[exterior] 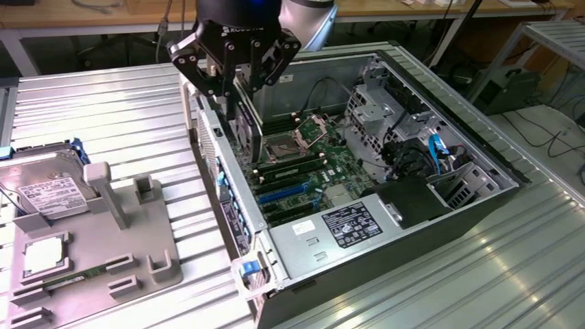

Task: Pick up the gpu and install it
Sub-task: 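Pick up the gpu and move the gpu toward the slot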

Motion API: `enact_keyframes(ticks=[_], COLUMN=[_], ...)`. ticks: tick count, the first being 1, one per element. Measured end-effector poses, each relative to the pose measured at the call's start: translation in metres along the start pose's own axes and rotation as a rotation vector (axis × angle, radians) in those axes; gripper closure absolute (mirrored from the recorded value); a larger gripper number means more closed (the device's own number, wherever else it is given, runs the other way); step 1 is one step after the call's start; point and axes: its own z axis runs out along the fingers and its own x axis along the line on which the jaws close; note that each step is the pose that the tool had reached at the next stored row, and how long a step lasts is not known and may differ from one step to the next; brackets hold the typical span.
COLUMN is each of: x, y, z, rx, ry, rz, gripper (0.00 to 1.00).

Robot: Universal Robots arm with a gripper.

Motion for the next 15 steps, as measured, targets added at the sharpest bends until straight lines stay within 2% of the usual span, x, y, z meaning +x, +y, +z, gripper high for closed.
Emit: enact_keyframes(ticks=[15], x=[-0.019], y=[-0.0007], z=[0.0003], rx=[0.0001], ry=[0.0], rz=[0.0], gripper=[0.72])
